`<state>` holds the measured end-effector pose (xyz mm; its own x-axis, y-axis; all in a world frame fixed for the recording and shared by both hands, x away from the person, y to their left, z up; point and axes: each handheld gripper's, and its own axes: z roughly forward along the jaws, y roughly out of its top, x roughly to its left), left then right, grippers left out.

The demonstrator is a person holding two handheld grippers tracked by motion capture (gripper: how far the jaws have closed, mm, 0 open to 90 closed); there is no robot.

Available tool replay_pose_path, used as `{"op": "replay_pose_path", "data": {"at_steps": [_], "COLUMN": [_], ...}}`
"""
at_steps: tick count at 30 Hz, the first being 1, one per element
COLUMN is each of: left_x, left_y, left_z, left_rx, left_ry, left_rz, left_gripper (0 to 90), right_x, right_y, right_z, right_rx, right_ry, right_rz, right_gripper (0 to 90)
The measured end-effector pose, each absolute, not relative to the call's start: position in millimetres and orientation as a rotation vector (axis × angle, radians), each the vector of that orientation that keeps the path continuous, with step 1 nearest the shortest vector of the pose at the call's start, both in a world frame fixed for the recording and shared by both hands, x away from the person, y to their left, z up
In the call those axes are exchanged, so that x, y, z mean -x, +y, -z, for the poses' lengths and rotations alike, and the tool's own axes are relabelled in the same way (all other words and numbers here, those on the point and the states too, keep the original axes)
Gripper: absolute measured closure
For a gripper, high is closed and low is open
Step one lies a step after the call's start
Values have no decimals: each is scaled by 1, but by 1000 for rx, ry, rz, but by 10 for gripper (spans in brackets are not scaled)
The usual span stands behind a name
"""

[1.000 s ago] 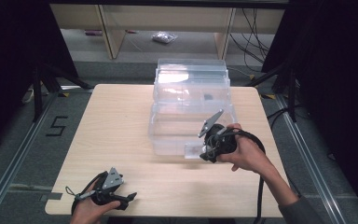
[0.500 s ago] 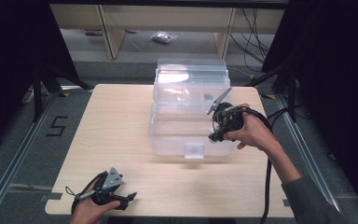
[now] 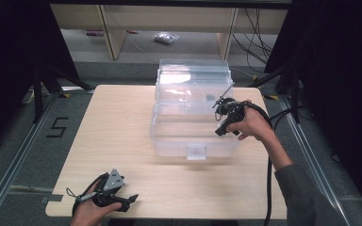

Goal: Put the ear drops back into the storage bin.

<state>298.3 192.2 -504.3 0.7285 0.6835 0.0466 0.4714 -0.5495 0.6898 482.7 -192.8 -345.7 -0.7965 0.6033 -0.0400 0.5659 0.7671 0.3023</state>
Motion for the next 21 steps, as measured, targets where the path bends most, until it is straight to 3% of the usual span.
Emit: {"op": "replay_pose_path", "data": {"at_steps": [21], "left_x": [-299], "left_y": [193], "left_z": [504], "left_rx": [-2275], "left_ry": [850], "left_rz": [-415], "left_gripper": [173], "right_x": [-519], "right_y": [-201], "right_z": [392], "right_rx": [-1090], "right_ry": [2840], "right_rz": [-303], "right_gripper": [601]}}
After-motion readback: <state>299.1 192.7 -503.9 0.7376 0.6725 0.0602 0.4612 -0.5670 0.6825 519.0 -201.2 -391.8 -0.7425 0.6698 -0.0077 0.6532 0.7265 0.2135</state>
